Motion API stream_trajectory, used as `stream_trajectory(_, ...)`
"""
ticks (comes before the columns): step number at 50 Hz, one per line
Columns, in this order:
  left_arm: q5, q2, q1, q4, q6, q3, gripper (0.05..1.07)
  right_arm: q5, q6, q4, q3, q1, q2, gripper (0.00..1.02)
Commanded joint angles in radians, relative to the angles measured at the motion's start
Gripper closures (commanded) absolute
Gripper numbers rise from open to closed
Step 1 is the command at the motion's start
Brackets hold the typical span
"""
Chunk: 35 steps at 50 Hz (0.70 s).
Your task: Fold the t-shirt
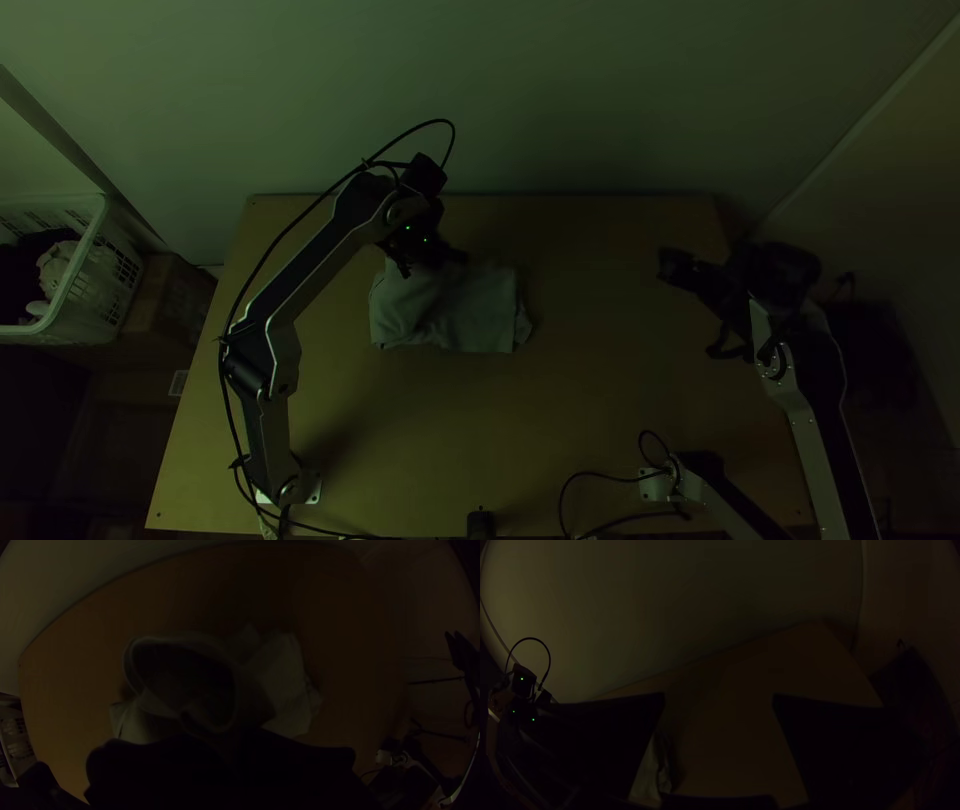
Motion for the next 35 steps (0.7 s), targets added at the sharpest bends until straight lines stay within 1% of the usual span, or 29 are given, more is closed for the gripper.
stream_trajectory(1,-0.031,0.052,-0.033,-0.011,-0.039,0.052,1.05,0.009,0.012,0.001,-0.033,-0.014,-0.031,0.03)
stream_trajectory(12,-0.047,0.138,-0.093,0.032,-0.072,0.095,1.05,0.011,0.005,-0.001,-0.056,-0.03,-0.063,0.03)
stream_trajectory(19,-0.047,0.169,-0.13,0.074,-0.111,0.107,1.04,0.009,0.005,-0.004,-0.092,-0.03,-0.091,0.03)
stream_trajectory(20,-0.047,0.171,-0.134,0.091,-0.121,0.107,0.99,0.009,0.007,-0.004,-0.098,-0.03,-0.094,0.03)
stream_trajectory(21,-0.047,0.172,-0.144,0.106,-0.122,0.109,0.89,0.009,0.009,-0.004,-0.107,-0.03,-0.097,0.03)
stream_trajectory(22,-0.043,0.174,-0.151,0.12,-0.122,0.113,0.73,0.009,0.01,-0.004,-0.113,-0.029,-0.1,0.03)
stream_trajectory(23,-0.037,0.177,-0.159,0.127,-0.122,0.118,0.53,0.009,0.01,-0.004,-0.122,-0.026,-0.104,0.03)
stream_trajectory(24,-0.029,0.178,-0.167,0.129,-0.121,0.124,0.29,0.009,0.012,-0.004,-0.131,-0.023,-0.106,0.03)
stream_trajectory(25,-0.02,0.178,-0.18,0.129,-0.121,0.13,0.09,0.009,0.012,-0.003,-0.139,-0.023,-0.109,0.03)
stream_trajectory(30,0.057,0.167,-0.225,0.175,-0.098,0.135,0.1,0.009,0.015,0.004,-0.173,-0.018,-0.117,0.03)
stream_trajectory(33,0.065,0.158,-0.246,0.204,-0.093,0.136,0.1,0.009,0.015,0.011,-0.188,-0.017,-0.117,0.03)
stream_trajectory(35,0.094,0.152,-0.262,0.206,-0.093,0.138,0.1,0.009,0.015,0.014,-0.196,-0.017,-0.118,0.03)
